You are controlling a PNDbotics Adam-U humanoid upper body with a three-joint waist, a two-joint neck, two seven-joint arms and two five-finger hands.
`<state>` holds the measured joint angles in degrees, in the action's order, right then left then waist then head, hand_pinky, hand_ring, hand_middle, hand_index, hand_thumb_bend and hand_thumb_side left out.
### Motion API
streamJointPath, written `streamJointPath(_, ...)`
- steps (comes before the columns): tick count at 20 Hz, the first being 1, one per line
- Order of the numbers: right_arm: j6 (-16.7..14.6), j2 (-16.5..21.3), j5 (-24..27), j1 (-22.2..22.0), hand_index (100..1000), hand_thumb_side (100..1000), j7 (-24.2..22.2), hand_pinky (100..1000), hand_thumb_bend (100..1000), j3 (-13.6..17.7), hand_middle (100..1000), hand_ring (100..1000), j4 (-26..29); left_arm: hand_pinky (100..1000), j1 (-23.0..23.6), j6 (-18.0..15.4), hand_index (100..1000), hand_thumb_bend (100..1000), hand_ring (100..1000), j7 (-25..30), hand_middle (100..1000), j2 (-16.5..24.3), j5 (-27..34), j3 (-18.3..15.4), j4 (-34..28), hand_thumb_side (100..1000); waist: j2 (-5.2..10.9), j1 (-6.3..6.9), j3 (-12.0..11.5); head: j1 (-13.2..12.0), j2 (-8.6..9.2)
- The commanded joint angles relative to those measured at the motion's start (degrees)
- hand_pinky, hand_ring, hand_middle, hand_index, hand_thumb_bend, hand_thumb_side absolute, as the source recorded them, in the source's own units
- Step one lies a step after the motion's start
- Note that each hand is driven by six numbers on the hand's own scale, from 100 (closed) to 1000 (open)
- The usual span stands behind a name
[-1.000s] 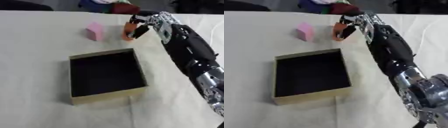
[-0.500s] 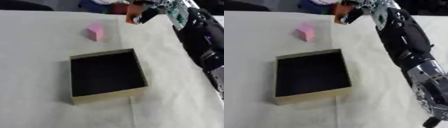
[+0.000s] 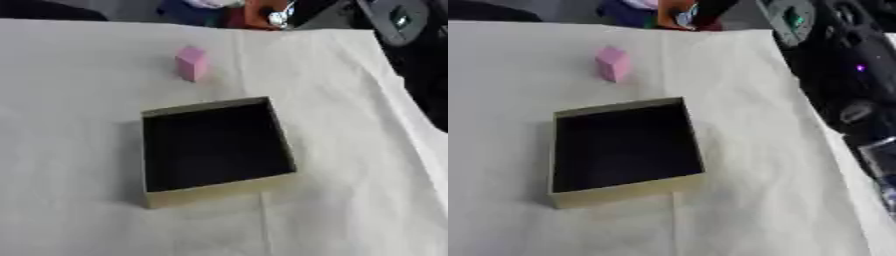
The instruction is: Pick up objects on the table and place them in the box.
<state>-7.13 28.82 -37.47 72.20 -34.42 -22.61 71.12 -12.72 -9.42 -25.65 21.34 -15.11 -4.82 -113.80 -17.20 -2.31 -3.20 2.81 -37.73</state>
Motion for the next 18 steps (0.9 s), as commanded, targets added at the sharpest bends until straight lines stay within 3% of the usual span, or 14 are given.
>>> streamJointPath(1,1.8,2.4,4.2,0.4,735,466,-2.1,840,100,-2.8,651,833,7.0,566,-0.9,-0.3,752,100,560,0.0,684,1.9,0.0,-0.4,-0.8,850,1.43,0.37,0.1,-0.3,-0.16)
streamJointPath(8,5.2,3.3,9.0,-0.9,734,465,-4.8,836,100,-7.2,656,832,17.0,566,-1.0,-0.3,752,100,561,0.1,684,1.9,0.2,-0.3,-0.8,849,1.66,0.59,0.5,-0.6,-0.4)
streamJointPath(11,5.0,3.4,9.0,-1.6,732,454,-5.1,833,100,-8.8,658,832,20.1,565,-1.0,-0.4,752,100,561,0.2,684,1.9,0.2,-0.3,-0.8,848,1.75,0.7,0.7,-0.8,-0.63)
streamJointPath(18,4.0,2.2,8.9,-3.3,732,456,-7.2,834,100,-11.7,668,832,20.5,565,-0.9,-0.4,752,100,561,0.2,684,1.6,0.3,-0.2,-0.8,847,1.89,1.11,0.7,-0.9,-0.92)
